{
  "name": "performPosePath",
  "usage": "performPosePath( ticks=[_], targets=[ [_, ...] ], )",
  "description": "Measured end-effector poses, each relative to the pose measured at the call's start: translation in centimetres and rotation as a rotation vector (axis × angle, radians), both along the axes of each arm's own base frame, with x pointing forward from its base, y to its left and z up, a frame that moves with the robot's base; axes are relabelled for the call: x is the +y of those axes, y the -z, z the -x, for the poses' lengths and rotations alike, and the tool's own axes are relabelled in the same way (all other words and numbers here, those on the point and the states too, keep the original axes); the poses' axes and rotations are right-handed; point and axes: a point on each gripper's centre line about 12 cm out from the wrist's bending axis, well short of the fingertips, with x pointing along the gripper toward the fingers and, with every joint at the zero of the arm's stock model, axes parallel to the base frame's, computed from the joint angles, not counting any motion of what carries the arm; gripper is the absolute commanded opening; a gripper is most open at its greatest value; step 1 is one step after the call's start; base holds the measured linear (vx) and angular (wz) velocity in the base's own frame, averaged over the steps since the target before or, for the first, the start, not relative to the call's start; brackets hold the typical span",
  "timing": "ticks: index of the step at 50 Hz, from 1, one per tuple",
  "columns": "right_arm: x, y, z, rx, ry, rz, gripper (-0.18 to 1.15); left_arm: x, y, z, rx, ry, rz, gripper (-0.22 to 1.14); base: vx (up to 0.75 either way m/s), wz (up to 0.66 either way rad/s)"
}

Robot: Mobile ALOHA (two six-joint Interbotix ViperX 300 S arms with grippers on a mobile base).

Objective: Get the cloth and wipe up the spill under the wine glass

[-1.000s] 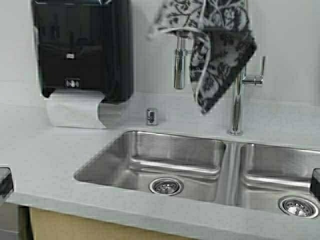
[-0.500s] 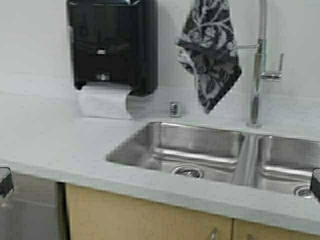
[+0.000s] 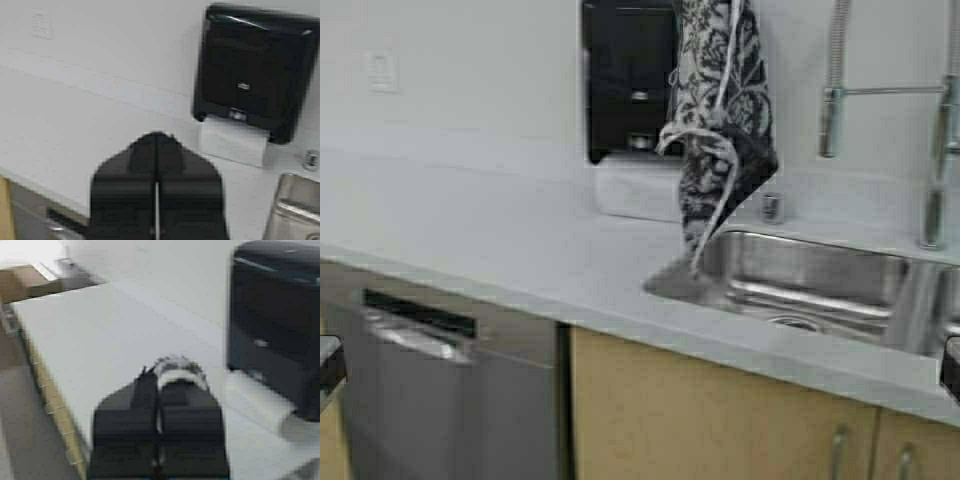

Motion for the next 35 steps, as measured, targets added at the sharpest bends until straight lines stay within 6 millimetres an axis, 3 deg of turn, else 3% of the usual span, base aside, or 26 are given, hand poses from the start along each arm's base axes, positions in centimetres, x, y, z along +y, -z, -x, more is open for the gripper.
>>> performPosePath(
  ticks=[25, 35],
  targets=[
    [0.1, 0.4, 0.0, -0.007, -0.004, -0.006, 0.07, 0.0, 0.0, 0.0, -0.002, -0.001, -0.014, 0.03, -0.15, 0.45],
    [0.5, 2.1, -0.9, 0.035, -0.003, 0.017, 0.07, 0.0, 0.0, 0.0, -0.001, -0.003, -0.027, 0.03, -0.11, 0.46]
  ],
)
